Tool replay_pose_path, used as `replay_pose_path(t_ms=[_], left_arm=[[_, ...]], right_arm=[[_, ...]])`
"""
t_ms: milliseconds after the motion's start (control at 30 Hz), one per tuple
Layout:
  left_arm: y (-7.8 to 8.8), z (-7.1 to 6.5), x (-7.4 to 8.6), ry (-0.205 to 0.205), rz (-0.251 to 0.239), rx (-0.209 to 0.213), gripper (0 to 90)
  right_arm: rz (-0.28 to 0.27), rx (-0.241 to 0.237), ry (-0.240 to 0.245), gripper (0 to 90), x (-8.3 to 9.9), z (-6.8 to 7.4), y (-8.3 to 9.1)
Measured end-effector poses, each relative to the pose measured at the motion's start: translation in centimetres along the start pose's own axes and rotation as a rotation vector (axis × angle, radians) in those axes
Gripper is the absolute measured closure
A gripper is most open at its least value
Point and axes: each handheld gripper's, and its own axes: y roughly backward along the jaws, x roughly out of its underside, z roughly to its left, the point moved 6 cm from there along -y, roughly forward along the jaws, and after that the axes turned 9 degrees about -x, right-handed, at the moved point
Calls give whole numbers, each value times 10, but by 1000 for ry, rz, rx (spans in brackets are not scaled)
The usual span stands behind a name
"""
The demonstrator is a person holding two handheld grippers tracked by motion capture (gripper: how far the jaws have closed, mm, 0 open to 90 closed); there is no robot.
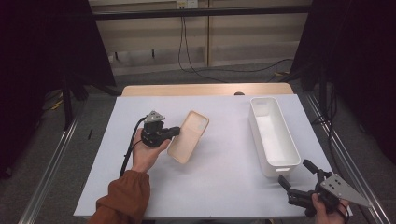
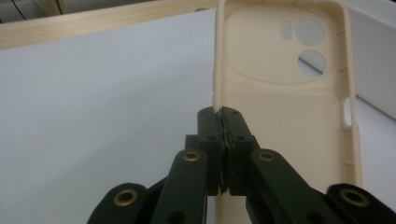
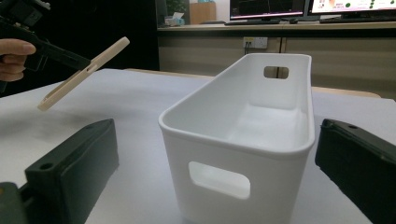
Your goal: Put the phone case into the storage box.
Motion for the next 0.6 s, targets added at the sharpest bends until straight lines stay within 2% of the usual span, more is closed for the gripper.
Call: replay_pose_path(t_ms=[233, 333, 433, 500, 600], left_arm=[[13, -5, -1, -6, -63, -14, 879], [17, -7, 0, -7, -73, -19, 879], [25, -9, 5, 11, -90, -17, 879], [28, -8, 10, 7, -90, -30, 879], [30, -6, 15, 22, -91, -31, 879]], right_arm=[[5, -9, 0, 0, -2, 3, -2], [7, -11, 4, 0, -3, 4, -3], [10, -13, 11, 0, -7, 7, -6], [11, -19, 10, 0, -8, 9, -7], [15, -25, 13, 0, -11, 11, -9]])
